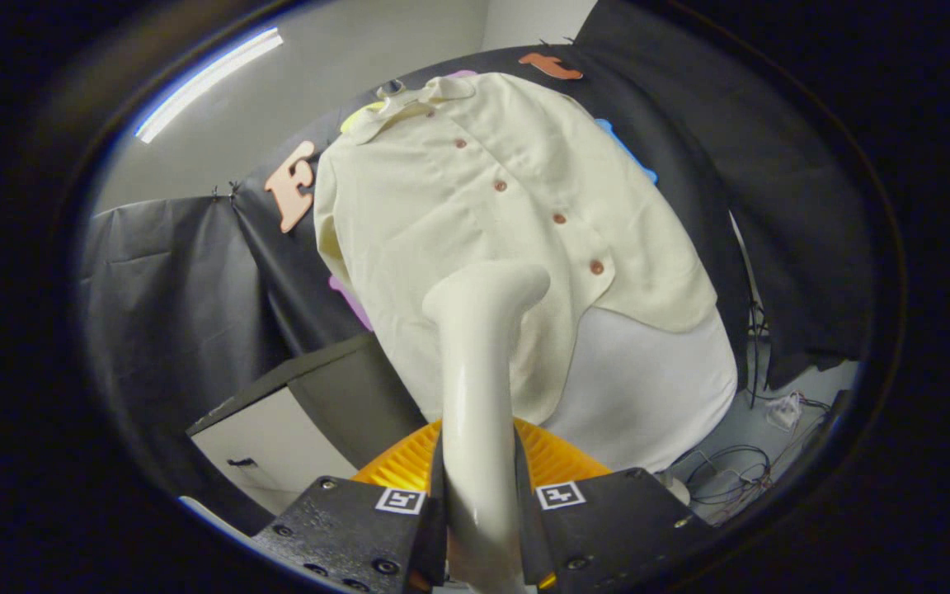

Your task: Iron the clothes twice with a garment steamer, once on the left side and once on the right side.

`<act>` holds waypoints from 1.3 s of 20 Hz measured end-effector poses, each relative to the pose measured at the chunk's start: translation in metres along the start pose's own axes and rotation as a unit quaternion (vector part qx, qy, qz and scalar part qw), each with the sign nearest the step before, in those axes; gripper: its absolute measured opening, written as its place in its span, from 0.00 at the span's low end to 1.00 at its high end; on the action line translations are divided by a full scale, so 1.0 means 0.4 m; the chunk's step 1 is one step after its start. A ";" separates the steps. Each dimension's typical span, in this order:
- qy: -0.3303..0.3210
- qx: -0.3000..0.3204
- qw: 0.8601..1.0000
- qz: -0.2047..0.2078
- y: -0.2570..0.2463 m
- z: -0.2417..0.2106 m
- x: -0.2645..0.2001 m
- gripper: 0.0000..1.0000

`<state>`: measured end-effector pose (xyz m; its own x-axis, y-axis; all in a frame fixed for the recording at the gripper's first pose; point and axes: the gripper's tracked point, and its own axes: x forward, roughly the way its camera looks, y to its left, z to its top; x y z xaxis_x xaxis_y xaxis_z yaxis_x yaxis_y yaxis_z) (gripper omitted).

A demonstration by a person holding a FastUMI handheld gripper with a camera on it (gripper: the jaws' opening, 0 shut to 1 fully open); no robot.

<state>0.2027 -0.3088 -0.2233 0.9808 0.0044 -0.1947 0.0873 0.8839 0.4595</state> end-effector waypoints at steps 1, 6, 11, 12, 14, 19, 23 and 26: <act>-0.006 -0.003 1.000 0.000 0.003 0.037 0.002 0.34; -0.040 -0.055 0.998 -0.018 -0.010 0.238 0.022 0.34; -0.077 -0.054 0.995 -0.039 -0.027 0.426 0.088 0.34; -0.085 -0.051 0.994 -0.042 -0.028 0.463 0.100 0.34; -0.107 -0.045 0.992 -0.048 -0.025 0.539 0.133 0.34; -0.149 -0.028 0.987 -0.050 -0.009 0.686 0.200 0.34; -0.152 -0.032 0.986 -0.051 -0.003 0.710 0.255 0.34; -0.146 -0.007 0.989 -0.037 -0.010 0.676 0.270 0.34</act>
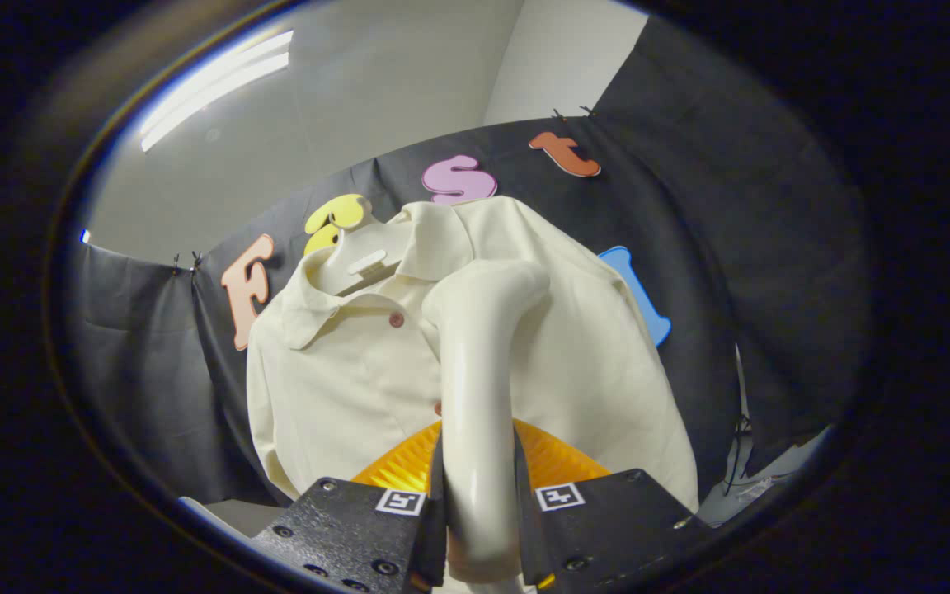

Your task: Iron the clothes twice with a garment steamer, once on the left side and once on the right side.

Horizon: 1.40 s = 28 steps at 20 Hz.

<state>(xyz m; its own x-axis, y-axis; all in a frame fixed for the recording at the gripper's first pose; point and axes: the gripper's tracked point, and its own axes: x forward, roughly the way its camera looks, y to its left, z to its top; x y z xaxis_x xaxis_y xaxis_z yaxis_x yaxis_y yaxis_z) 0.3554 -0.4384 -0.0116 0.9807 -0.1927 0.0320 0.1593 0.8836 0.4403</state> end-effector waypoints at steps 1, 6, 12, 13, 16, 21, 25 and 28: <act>0.005 0.008 1.000 0.002 -0.007 -0.021 0.003 0.34; 0.030 0.001 0.999 -0.011 -0.066 -0.117 -0.014 0.34; 0.058 0.017 0.998 -0.021 -0.129 -0.225 -0.044 0.34; 0.063 0.020 0.998 -0.023 -0.141 -0.245 -0.050 0.34; 0.077 0.025 0.996 -0.032 -0.177 -0.300 -0.066 0.34; 0.098 0.028 0.994 -0.042 -0.221 -0.373 -0.083 0.34; 0.108 0.036 0.992 -0.048 -0.252 -0.422 -0.103 0.35; 0.118 0.042 0.990 -0.057 -0.277 -0.464 -0.121 0.35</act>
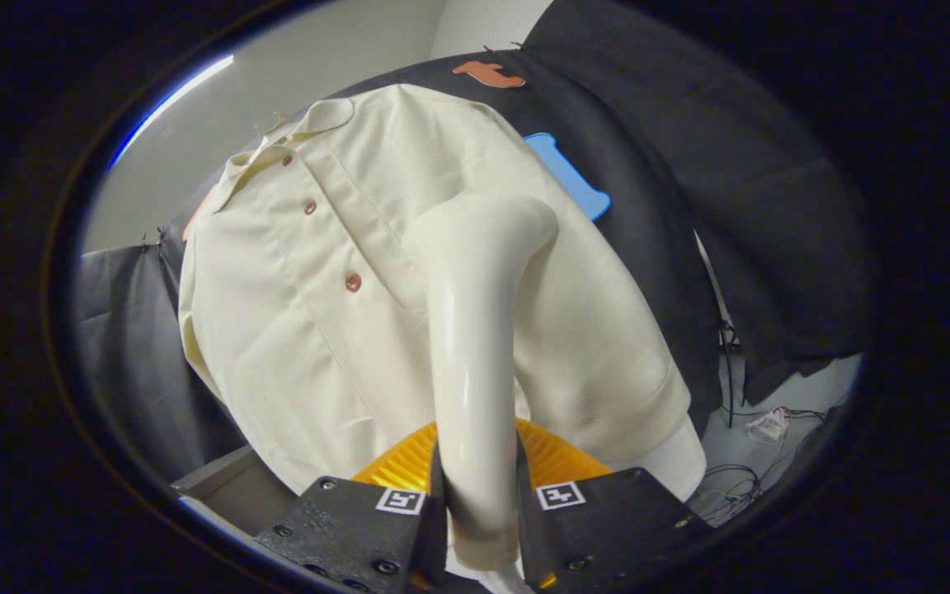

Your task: Iron the clothes twice with a garment steamer, once on the left side and once on the right side.

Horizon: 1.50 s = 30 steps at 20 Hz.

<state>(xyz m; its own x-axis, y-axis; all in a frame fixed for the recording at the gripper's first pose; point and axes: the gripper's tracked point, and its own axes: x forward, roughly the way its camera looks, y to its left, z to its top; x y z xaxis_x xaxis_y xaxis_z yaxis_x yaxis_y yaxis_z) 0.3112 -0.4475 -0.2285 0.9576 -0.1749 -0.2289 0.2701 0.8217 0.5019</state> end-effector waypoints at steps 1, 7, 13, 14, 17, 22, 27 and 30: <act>0.002 0.003 1.000 -0.003 -0.010 -0.012 -0.004 0.35; 0.022 0.012 1.000 -0.019 -0.070 -0.092 -0.017 0.34; 0.036 0.036 0.998 -0.038 -0.139 -0.176 -0.044 0.35; 0.038 0.043 0.998 -0.041 -0.146 -0.189 -0.047 0.35; 0.049 0.056 0.996 -0.049 -0.170 -0.229 -0.066 0.35; 0.065 0.066 0.994 -0.064 -0.186 -0.284 -0.113 0.35; 0.083 0.083 0.992 -0.056 -0.162 -0.362 -0.182 0.35; 0.093 0.079 0.991 -0.049 -0.135 -0.402 -0.226 0.35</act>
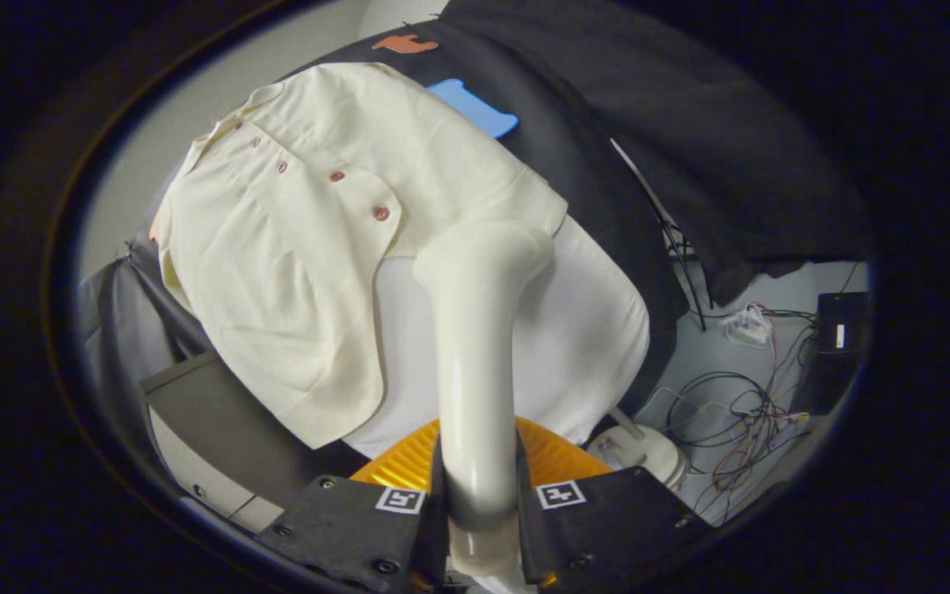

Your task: Iron the clothes twice with a garment steamer, once on the left side and once on the right side.

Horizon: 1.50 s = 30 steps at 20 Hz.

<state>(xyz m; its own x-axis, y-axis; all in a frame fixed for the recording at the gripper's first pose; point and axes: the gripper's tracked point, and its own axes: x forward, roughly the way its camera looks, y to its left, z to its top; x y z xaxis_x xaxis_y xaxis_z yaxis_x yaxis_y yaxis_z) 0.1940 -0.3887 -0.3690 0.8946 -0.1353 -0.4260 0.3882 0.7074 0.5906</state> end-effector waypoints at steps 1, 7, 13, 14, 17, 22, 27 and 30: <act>0.004 -0.007 1.000 0.003 0.009 -0.020 -0.015 0.35; 0.004 -0.044 0.998 0.034 0.104 -0.090 -0.136 0.35; -0.029 -0.078 0.992 0.097 0.322 -0.091 -0.311 0.34; -0.035 -0.072 0.990 0.113 0.371 -0.089 -0.341 0.34; -0.046 -0.060 0.986 0.150 0.518 -0.091 -0.421 0.34; -0.081 -0.118 0.972 0.186 0.761 -0.131 -0.574 0.34; -0.102 -0.183 0.960 0.186 0.927 -0.211 -0.728 0.34; -0.125 -0.222 0.952 0.168 0.994 -0.258 -0.799 0.34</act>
<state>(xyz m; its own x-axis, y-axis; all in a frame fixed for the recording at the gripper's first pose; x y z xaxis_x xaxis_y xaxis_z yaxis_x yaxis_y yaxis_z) 0.0396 0.0077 -0.0687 0.9981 0.0287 -0.0543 -0.0116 0.9562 0.2924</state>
